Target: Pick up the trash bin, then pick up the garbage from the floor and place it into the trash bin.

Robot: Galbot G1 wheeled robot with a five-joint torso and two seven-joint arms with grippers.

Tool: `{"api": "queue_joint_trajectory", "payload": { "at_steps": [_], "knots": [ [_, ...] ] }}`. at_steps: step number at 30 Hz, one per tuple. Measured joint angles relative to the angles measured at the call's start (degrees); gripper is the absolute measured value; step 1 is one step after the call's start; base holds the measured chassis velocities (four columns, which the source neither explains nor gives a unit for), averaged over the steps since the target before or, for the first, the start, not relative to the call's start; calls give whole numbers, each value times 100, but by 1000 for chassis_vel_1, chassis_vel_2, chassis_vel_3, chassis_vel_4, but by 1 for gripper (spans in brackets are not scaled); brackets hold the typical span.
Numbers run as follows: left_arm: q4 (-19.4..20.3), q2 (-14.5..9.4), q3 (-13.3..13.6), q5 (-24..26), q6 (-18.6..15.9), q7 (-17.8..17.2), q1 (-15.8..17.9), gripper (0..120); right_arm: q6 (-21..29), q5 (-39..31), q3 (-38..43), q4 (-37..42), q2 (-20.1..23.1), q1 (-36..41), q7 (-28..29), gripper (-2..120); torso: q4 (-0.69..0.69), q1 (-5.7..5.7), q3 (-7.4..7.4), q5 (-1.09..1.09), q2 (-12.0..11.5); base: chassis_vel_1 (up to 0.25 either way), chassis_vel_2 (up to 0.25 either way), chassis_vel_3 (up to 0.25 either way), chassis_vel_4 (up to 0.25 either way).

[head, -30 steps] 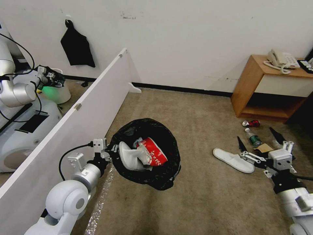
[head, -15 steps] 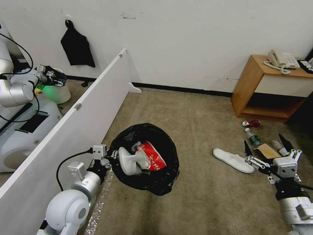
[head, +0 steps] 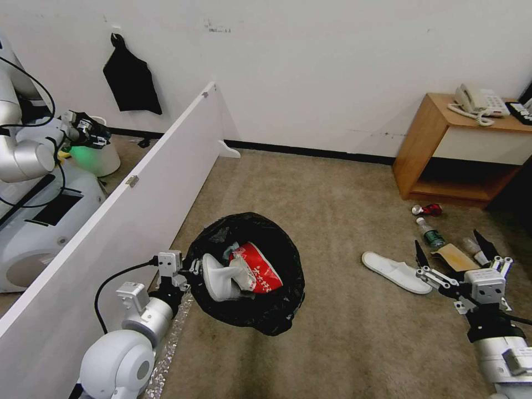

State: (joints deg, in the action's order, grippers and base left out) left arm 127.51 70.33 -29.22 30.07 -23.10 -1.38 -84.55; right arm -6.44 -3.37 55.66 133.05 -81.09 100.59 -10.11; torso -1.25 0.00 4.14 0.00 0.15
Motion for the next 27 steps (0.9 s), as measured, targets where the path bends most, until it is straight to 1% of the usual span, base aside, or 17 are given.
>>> {"api": "queue_joint_trajectory", "payload": {
  "at_steps": [9, 17, 22, 27],
  "knots": [
    [6, 13, -7, -49, 0, 51, -23, 4, 0, -51, 3, 4, 5, -10, -25, 100, 0, 0, 0, 0, 0, 0, 0, 0, 0],
    [23, 15, -13, -49, 24, 133, -36, 4, -8, -65, 17, 18, 5, -1, -28, 100, -1, 0, 0, 0, 0, -62, -70, -74, -72],
    [23, 55, -4, -39, 65, 145, -55, 4, -35, -62, 11, 20, -10, 29, -28, 100, -4, 0, 0, 1, 0, -59, -60, -66, -74],
    [24, 76, -8, -41, 91, 144, -77, 4, -38, -52, -4, 21, -26, 33, -29, 100, 3, 0, 0, 0, 0, 0, 0, 0, 0]
  ]
}}
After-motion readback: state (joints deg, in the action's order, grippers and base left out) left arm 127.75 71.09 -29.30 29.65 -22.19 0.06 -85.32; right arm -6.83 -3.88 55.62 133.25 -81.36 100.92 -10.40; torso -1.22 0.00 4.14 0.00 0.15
